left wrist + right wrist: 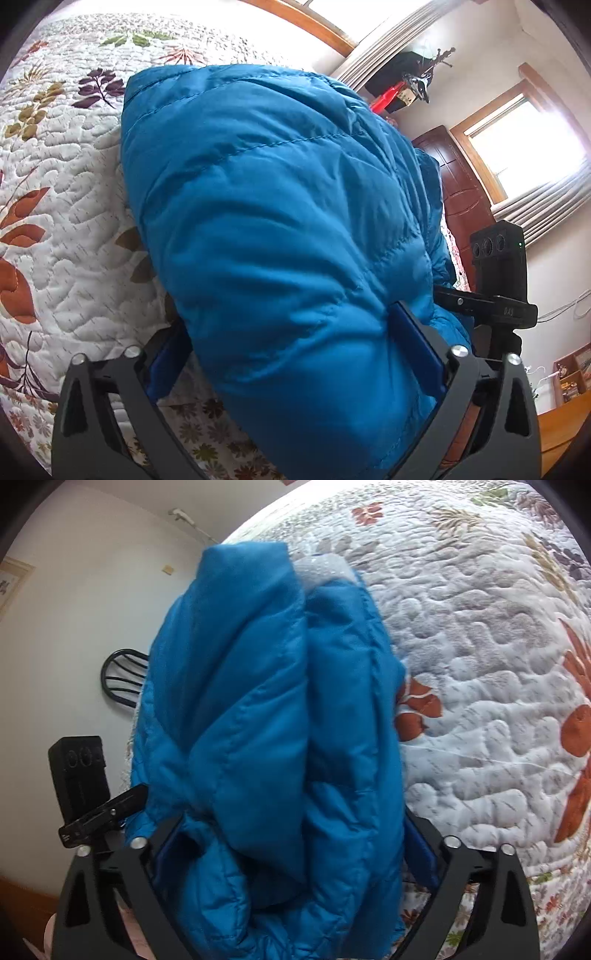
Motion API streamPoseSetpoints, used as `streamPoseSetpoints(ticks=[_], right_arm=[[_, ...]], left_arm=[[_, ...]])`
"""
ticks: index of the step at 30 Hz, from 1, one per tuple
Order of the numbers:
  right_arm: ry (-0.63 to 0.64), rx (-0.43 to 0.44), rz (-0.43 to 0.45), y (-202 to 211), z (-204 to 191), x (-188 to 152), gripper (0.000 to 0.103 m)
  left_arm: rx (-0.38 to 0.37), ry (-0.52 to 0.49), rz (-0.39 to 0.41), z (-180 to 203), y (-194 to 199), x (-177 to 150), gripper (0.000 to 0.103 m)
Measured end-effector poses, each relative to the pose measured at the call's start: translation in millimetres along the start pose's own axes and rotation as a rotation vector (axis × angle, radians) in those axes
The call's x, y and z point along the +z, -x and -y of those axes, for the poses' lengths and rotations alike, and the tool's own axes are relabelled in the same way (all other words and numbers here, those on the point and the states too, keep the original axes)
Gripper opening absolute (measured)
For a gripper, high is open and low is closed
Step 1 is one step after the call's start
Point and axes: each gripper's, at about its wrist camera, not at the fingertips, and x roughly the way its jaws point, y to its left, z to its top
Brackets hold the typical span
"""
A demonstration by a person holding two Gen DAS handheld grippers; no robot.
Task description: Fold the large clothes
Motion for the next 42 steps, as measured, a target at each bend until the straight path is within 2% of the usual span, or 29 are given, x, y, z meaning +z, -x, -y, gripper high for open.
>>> streamPoseSetpoints(ticks=[2,5,8,11,15,18,23,27,33,37,39,42], right_arm=[[0.053,-0.016,0.027,4.0,-11.8,-3.2,0.070],[0.081,-0.022,0.053,9.6,-22.3,-5.6,0.059],[0.118,-0.009,0.086,15.2,-33.6,-10.1,0.053],[0.149,-0.002,0.098,17.1,-47.2,-6.6,0.050],[0.218,-0.016,0.129,9.9,-76.5,14.6,0.048],[0.276,-0.027,0.138,1.9,-100.3,44.5,0.048],[0.341,-0.015,0.148,-34.4,-136.1,93.6,0.047],[0.378,-0.023,0.163,-71.9,-156.5,130.4,0.047],[0.331,0.011,0.111,-137.0,-152.2,164.4,0.046],[0.316,0.052,0.115,-148.6,-139.3,162.6,0.048],[0.307,0.063,0.111,-152.7,-135.0,161.7,0.050],[0.266,0.094,0.089,-155.9,-127.7,165.0,0.056]], left_arm=[[0.006,-0.025,0.032,10.1,6.5,-4.7,0.080],[0.003,-0.042,0.066,16.4,12.0,-3.2,0.071],[0.016,-0.064,0.105,22.7,20.6,0.7,0.068],[0.030,-0.087,0.146,23.9,35.6,8.0,0.067],[0.054,-0.088,0.188,18.6,53.0,24.2,0.066],[0.079,-0.074,0.225,4.7,68.7,41.2,0.066],[0.134,-0.057,0.302,-20.4,90.3,73.2,0.066],[0.169,-0.051,0.328,-52.4,94.5,107.2,0.066],[0.189,-0.008,0.291,-122.4,86.9,138.9,0.066],[0.160,-0.016,0.254,-157.5,78.7,141.5,0.072],[0.181,-0.047,0.258,-158.4,73.5,139.3,0.079],[0.205,-0.054,0.262,-158.8,71.0,139.4,0.083]])
